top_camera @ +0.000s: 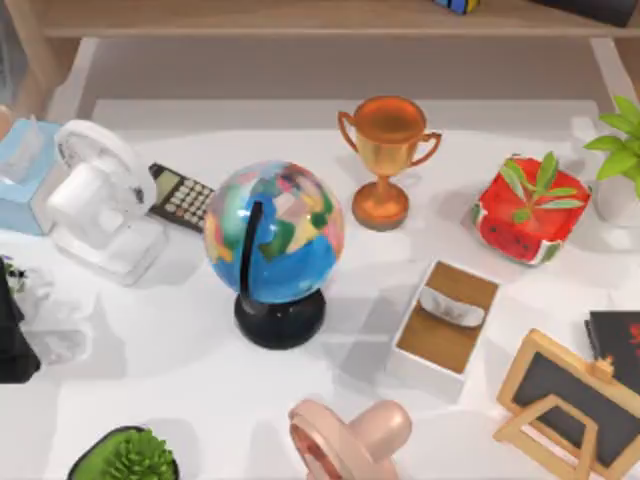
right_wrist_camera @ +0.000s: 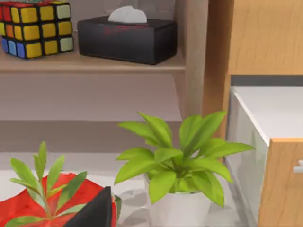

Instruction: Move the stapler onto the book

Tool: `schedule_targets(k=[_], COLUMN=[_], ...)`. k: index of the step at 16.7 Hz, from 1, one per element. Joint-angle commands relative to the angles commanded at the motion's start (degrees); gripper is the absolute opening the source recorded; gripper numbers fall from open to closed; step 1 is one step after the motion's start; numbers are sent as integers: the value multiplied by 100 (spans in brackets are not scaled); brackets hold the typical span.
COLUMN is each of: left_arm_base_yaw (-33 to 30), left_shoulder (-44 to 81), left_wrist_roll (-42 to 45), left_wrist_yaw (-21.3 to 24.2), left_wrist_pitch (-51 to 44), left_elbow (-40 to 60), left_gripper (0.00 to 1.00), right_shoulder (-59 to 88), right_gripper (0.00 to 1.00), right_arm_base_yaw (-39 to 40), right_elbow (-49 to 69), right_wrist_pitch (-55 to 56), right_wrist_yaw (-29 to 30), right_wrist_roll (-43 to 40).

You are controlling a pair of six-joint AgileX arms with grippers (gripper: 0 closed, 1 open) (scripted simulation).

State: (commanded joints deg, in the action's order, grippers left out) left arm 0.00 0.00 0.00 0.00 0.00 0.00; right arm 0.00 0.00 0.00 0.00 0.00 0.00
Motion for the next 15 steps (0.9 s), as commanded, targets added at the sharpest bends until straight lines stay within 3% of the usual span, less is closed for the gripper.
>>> schedule_targets(k=[7, 15], left_arm_base_yaw=[0, 0], left_shoulder=[0, 0], left_wrist_roll=[0, 0], left_wrist_yaw=[0, 0], left_wrist_pitch=[0, 0], left_elbow=[0, 0], left_gripper=[100, 100], right_shoulder=[858, 4803], right_gripper=[100, 100], right_arm_base_yaw=[-125, -708], right_elbow=[846, 4759], right_wrist_pitch=[-557, -2813], right_wrist_yaw=[-5, -1], right_wrist_roll=[-13, -75])
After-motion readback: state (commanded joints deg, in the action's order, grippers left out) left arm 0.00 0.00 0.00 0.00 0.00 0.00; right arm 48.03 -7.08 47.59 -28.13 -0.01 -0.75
